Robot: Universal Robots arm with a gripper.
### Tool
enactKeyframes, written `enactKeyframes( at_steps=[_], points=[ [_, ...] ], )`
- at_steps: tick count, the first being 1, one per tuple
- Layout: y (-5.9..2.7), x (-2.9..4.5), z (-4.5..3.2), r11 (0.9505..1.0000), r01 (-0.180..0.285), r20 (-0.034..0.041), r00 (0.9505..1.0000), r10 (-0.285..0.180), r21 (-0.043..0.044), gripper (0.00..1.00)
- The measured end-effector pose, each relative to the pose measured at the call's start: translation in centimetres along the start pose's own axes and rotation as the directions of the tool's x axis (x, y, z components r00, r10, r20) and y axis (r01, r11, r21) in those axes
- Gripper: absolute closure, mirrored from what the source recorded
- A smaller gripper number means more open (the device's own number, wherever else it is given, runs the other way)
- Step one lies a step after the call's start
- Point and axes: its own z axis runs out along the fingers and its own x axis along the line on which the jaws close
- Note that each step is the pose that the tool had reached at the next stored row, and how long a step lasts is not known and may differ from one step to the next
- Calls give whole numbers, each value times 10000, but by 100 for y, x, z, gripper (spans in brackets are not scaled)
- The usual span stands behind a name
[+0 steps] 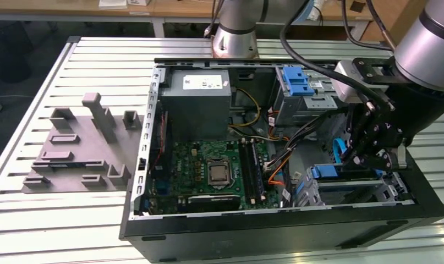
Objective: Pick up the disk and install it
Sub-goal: 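Insert the second disk wire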
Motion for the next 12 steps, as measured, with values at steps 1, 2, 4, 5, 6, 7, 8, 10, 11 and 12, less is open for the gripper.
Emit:
enactKeyframes(
  at_steps=[1, 2, 4, 5, 6, 7, 8, 10, 11, 12],
  points=[
    [-1, 3, 1, 10000, 1, -1, 10000, -1, 0, 84],
    [-1, 5, 2, 10000, 1, -2, 10000, -1, 0, 84],
    [-3, 8, 4, 10000, 1, -2, 10000, -1, 0, 84],
    [-5, 9, 4, 10000, 1, -3, 10000, -1, 0, 84],
    [-8, 10, 6, 10000, 2, -2, 10000, -2, 0, 84],
    [-11, 10, 6, 10000, 2, -2, 10000, -2, 0, 84],
    [-14, 10, 7, 10000, 1, -1, 10000, -1, 0, 84],
    [-17, 11, 7, 10000, 0, 1, 10000, 0, 0, 84],
    [-19, 11, 8, 10000, 0, 2, 10000, 0, 0, 84],
    [-20, 11, 8, 10000, 0, 2, 10000, 0, 0, 84]
  ],
)
